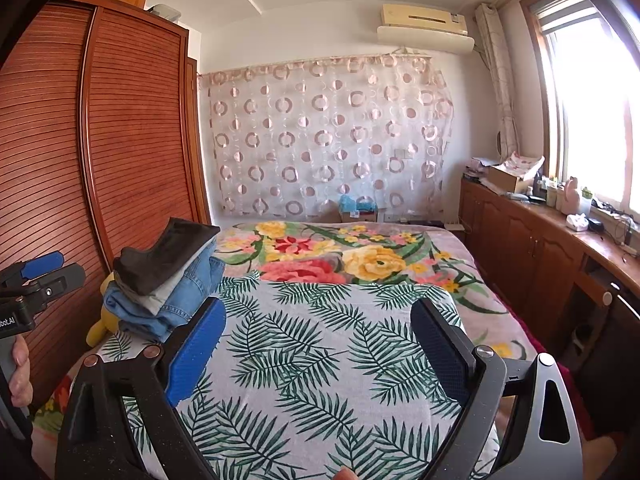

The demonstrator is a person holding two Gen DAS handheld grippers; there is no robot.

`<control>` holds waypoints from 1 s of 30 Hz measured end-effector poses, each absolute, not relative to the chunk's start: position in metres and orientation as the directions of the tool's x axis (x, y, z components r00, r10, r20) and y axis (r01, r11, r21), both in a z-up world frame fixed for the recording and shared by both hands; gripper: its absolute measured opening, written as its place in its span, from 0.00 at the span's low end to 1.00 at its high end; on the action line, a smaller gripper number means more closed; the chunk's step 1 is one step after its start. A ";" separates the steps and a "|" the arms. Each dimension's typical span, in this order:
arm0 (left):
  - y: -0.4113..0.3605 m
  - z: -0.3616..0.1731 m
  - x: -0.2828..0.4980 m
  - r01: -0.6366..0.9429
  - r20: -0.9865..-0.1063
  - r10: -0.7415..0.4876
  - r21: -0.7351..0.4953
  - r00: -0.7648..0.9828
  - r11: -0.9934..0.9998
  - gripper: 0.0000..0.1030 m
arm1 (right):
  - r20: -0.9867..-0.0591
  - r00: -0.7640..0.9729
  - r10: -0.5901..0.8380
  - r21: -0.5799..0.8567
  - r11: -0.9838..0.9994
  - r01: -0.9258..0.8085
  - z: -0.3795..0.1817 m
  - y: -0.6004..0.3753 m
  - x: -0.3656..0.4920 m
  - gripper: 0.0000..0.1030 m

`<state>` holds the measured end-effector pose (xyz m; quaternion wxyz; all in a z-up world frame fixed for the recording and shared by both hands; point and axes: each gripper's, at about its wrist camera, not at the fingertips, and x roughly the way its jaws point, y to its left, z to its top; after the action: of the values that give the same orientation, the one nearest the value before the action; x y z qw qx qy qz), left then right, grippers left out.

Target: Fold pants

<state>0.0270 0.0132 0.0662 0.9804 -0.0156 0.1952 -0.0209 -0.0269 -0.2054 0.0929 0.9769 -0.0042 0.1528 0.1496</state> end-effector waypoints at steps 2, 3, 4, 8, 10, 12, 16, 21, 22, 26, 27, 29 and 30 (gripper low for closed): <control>0.012 0.066 0.026 0.035 -0.383 -0.047 -0.038 0.922 0.999 0.93 | -0.299 0.909 0.290 0.037 0.955 -0.293 0.093 -0.205 -0.027 0.92; 0.012 0.066 0.026 0.036 -0.383 -0.047 -0.038 0.923 0.999 0.93 | -0.297 0.910 0.289 0.036 0.956 -0.292 0.093 -0.206 -0.027 0.92; 0.012 0.066 0.026 0.037 -0.383 -0.049 -0.039 0.922 0.999 0.93 | -0.298 0.909 0.290 0.035 0.955 -0.293 0.094 -0.206 -0.027 0.92; 0.013 0.065 0.026 0.037 -0.385 -0.049 -0.038 0.922 0.999 0.93 | -0.297 0.908 0.294 0.033 0.954 -0.298 0.094 -0.206 -0.028 0.92; 0.012 0.064 0.026 0.036 -0.387 -0.048 -0.038 0.921 0.999 0.93 | -0.297 0.908 0.295 0.034 0.954 -0.299 0.094 -0.206 -0.028 0.92; 0.012 0.064 0.026 0.036 -0.389 -0.048 -0.037 0.920 0.999 0.93 | -0.297 0.908 0.295 0.033 0.954 -0.299 0.094 -0.207 -0.027 0.92; 0.011 0.062 0.027 0.037 -0.390 -0.048 -0.035 0.920 0.999 0.93 | -0.297 0.908 0.297 0.034 0.953 -0.301 0.093 -0.208 -0.027 0.92; 0.011 0.062 0.027 0.036 -0.389 -0.048 -0.037 0.920 0.999 0.93 | -0.296 0.908 0.297 0.034 0.953 -0.301 0.093 -0.209 -0.028 0.92; 0.011 0.062 0.027 0.037 -0.390 -0.048 -0.037 0.920 0.999 0.93 | -0.296 0.907 0.299 0.035 0.952 -0.303 0.093 -0.209 -0.028 0.92; 0.011 0.063 0.027 0.037 -0.390 -0.049 -0.037 0.920 0.999 0.93 | -0.297 0.907 0.299 0.035 0.953 -0.302 0.092 -0.209 -0.028 0.92; 0.011 0.062 0.027 0.038 -0.390 -0.049 -0.037 0.920 0.999 0.93 | -0.297 0.907 0.299 0.035 0.953 -0.302 0.092 -0.209 -0.028 0.92; 0.011 0.063 0.027 0.037 -0.390 -0.048 -0.037 0.920 0.999 0.93 | -0.297 0.907 0.299 0.034 0.953 -0.302 0.092 -0.209 -0.028 0.92; 0.011 0.063 0.027 0.038 -0.390 -0.049 -0.037 0.920 0.999 0.93 | -0.297 0.907 0.299 0.034 0.953 -0.302 0.093 -0.209 -0.028 0.92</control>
<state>0.0267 0.0108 0.0625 0.9796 -0.0144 0.1993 -0.0221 -0.0278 -0.2092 0.0925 0.9765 -0.0063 0.1510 0.1539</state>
